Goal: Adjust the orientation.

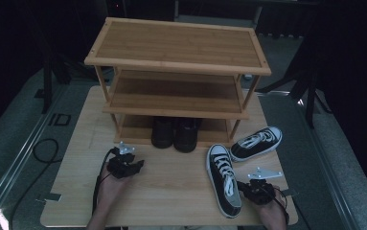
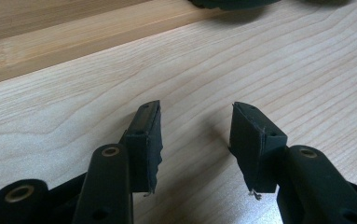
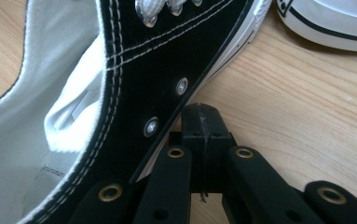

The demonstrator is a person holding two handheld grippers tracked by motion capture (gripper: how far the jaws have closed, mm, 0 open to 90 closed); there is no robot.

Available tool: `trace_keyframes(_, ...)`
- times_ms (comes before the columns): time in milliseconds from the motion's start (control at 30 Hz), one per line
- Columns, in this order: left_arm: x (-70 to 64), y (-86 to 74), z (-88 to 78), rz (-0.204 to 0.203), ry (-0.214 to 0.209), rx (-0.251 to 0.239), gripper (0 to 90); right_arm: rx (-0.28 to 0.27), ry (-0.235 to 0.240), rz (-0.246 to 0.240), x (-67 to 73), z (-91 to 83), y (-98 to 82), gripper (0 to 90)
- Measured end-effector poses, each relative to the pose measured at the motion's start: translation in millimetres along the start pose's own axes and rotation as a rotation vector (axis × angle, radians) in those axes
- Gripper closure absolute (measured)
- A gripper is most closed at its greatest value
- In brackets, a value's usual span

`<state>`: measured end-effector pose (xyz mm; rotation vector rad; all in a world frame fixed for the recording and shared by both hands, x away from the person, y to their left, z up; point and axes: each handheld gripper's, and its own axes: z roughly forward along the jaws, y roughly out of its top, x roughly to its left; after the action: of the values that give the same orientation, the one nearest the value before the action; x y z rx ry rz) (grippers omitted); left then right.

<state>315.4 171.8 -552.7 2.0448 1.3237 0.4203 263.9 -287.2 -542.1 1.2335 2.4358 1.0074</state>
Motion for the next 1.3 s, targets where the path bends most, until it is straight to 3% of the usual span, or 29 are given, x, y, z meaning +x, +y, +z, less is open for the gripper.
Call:
trace_keyframes(533, -2.2, 0.2, 0.8, 0.003, -0.001, -0.003, 53.3, 0.008, 0.033, -0.048, 21.3, 13.8, 12.2, 90.0)
trace_keyframes(767, -1.4, 0.1, 0.7, 0.001, -0.01, -0.003, 53.2, -0.025, -0.064, -0.006, 27.3, -4.5, 23.3, 79.1)
trace_keyframes(867, -1.8, 0.1, 0.8, 0.0, -0.008, -0.003, 52.9, -0.042, -0.069, 0.014, 32.6, -10.5, 27.3, 72.6)
trace_keyframes(1100, -1.6, -0.1, 0.5, -0.001, -0.012, -0.003, 52.5, -0.099, -0.075, 0.037, 44.6, -30.4, 45.7, 66.9)
trace_keyframes(1300, -1.8, -0.1, 0.6, -0.001, -0.012, -0.004, 52.5, -0.101, -0.062, 0.016, 56.1, -30.4, 57.2, 64.5)
